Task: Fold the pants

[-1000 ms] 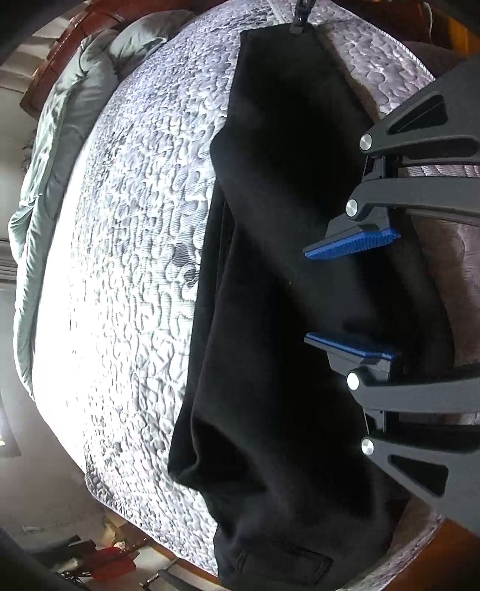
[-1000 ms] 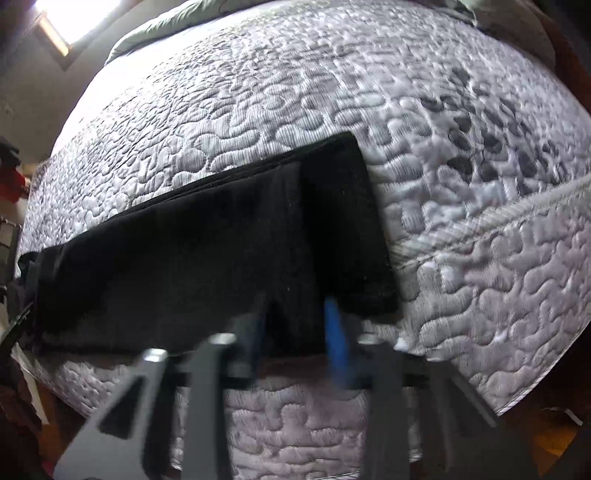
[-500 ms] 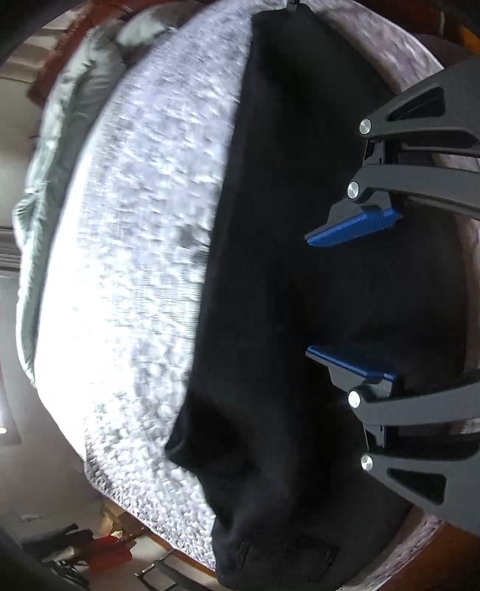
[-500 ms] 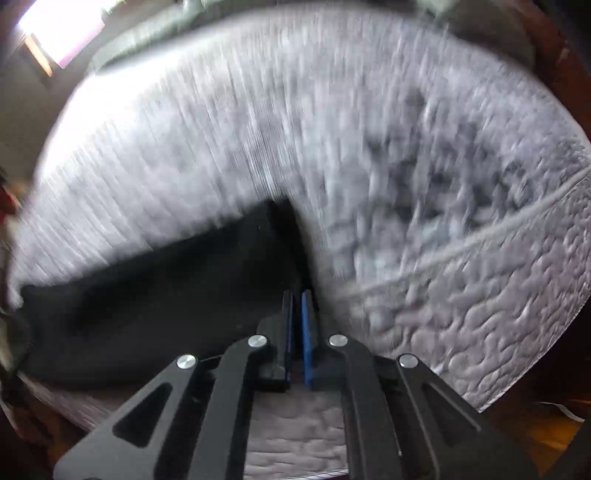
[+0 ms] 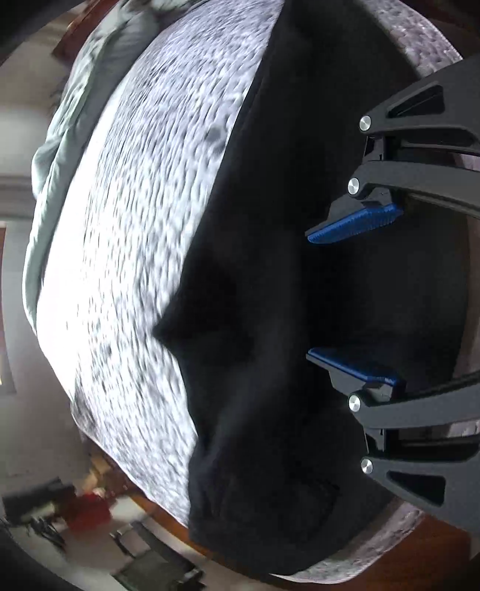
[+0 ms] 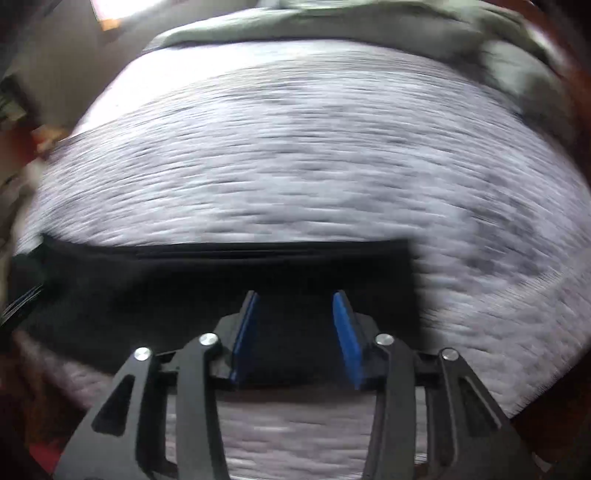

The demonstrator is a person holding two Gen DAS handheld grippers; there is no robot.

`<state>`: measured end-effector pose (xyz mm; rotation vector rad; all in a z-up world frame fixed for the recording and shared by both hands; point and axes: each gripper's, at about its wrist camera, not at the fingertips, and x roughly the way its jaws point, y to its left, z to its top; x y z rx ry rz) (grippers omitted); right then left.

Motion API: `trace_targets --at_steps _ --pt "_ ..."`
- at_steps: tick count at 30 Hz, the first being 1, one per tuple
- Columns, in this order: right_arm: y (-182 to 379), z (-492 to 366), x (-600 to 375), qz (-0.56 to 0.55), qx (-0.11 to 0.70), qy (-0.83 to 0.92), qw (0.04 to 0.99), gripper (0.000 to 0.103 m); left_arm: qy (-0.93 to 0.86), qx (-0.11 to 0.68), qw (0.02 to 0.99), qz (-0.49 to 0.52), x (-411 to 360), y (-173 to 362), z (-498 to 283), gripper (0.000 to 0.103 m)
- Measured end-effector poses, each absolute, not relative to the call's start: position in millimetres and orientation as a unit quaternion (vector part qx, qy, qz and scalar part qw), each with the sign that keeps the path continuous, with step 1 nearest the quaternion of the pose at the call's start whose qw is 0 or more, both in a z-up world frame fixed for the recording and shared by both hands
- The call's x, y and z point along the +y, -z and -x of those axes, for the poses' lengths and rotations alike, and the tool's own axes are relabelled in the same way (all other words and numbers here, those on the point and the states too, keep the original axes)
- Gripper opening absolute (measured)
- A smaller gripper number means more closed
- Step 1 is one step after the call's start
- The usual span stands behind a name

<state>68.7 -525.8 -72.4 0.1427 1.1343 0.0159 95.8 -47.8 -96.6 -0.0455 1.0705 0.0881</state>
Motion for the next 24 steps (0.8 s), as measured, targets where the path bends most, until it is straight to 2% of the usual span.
trace_targets --at_steps 5,9,14,16,17,24 --pt "111.8 -87.9 -438.4 -0.053 0.572 -0.095 0.813 0.045 -0.050 0.529 0.847 0.032 -31.9 107.7 -92.8 0.060" --pt "150.9 -91.0 -428.6 -0.075 0.597 -0.083 0.795 0.046 -0.040 0.536 0.843 -0.004 -37.2 117.2 -96.3 0.068" --pt "114.8 -94.9 -411.6 -0.034 0.581 -0.120 0.804 0.048 -0.023 0.530 0.848 0.022 -31.3 99.6 -98.0 0.068" --pt "93.5 -102.8 -389.6 -0.003 0.565 -0.164 0.808 0.058 -0.017 0.526 0.850 0.022 -31.2 93.3 -98.3 0.068" --pt "86.8 -105.5 -379.1 0.009 0.560 -0.181 0.808 0.060 -0.017 0.528 0.849 0.023 -30.5 91.8 -99.1 0.068" --pt "103.7 -152.4 -297.4 0.068 0.568 -0.292 0.767 0.062 -0.022 0.545 0.837 0.035 -14.3 91.4 -100.2 0.072"
